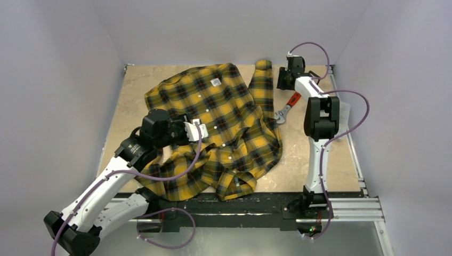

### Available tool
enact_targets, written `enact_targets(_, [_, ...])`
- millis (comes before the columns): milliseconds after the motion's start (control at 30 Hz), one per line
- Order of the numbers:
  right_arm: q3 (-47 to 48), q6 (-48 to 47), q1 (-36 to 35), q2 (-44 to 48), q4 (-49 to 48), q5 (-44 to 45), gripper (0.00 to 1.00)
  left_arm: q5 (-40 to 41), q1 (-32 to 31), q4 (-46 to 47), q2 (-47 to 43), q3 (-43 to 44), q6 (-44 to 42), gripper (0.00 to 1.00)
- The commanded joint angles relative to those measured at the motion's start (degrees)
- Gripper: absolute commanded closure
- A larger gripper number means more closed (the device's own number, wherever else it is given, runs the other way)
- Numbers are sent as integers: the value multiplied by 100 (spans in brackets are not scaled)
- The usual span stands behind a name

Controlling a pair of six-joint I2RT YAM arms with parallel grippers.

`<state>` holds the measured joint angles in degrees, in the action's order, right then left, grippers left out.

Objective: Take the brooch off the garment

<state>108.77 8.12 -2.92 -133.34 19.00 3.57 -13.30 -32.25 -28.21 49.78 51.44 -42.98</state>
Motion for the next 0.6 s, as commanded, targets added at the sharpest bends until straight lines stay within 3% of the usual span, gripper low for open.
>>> enact_targets(0, [351,367,28,39,-290,419,69,-90,53,53,32,239,143,49])
enact_targets(567, [596,686,26,-291,-638,946,70,-266,208,67,67,156,182,50])
